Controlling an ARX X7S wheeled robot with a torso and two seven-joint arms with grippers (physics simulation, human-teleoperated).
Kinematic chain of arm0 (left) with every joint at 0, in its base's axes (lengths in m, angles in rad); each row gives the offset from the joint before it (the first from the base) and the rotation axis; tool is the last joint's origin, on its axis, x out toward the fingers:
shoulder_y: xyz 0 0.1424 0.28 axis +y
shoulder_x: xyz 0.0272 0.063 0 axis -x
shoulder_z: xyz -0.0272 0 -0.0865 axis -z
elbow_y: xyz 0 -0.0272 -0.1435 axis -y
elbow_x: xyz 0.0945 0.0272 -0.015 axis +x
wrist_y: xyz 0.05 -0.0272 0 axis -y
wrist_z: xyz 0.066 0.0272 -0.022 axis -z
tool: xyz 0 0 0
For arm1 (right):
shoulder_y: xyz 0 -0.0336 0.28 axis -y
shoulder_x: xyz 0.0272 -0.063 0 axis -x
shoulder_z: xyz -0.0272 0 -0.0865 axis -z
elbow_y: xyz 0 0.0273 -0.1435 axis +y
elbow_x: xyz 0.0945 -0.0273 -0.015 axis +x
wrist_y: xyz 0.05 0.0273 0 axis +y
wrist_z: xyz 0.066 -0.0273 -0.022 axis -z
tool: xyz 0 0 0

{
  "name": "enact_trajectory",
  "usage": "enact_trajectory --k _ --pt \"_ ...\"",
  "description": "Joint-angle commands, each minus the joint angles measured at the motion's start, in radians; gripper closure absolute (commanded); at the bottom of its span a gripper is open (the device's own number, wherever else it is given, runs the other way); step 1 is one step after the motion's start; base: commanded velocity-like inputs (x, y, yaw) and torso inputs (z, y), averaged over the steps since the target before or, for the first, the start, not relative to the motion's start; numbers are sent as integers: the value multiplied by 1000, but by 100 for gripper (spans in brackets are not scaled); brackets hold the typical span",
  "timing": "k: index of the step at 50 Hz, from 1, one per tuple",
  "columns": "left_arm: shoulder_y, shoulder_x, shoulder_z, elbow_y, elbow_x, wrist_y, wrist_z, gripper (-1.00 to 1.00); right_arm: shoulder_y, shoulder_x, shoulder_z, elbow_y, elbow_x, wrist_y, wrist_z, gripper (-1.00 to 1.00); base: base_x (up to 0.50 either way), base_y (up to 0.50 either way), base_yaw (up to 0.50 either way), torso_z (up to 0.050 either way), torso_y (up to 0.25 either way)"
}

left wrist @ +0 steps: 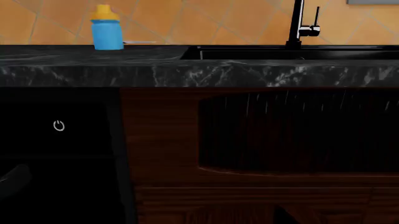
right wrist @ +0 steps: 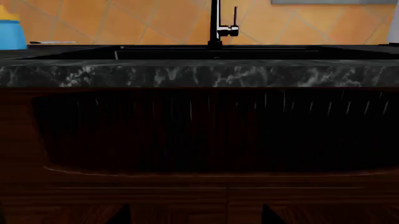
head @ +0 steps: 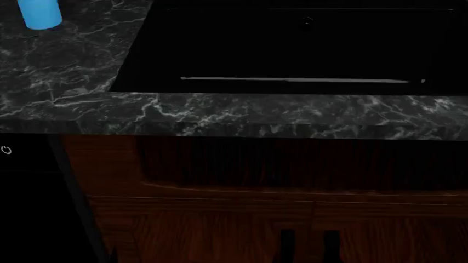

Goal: Open the dishwasher door

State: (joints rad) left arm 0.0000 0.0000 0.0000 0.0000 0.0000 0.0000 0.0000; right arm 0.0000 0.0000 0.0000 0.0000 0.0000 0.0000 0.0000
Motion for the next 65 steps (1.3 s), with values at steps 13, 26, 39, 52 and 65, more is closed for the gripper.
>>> enact_trajectory --k 13,26,39,52,65 --pt "10 -60 56 28 -68 16 -58 -100 0 46 -72 22 49 -29 64 -100 0 46 0 0 0" --pt "19 -81 61 21 -115 57 -60 -100 -1 65 -112 19 55 -26 89 -100 0 339 0 0 0" --pt "13 -96 76 8 -130 66 -75 -100 -1 81 -134 5 69 -18 106 -100 0 372 0 0 0" --pt "14 -113 90 12 -151 59 -84 -100 -3 93 -154 0 82 -15 125 -100 0 416 0 0 0" --pt "15 -128 106 12 -156 62 -93 -100 -6 106 -167 2 102 -27 139 -100 0 425 0 0 0"
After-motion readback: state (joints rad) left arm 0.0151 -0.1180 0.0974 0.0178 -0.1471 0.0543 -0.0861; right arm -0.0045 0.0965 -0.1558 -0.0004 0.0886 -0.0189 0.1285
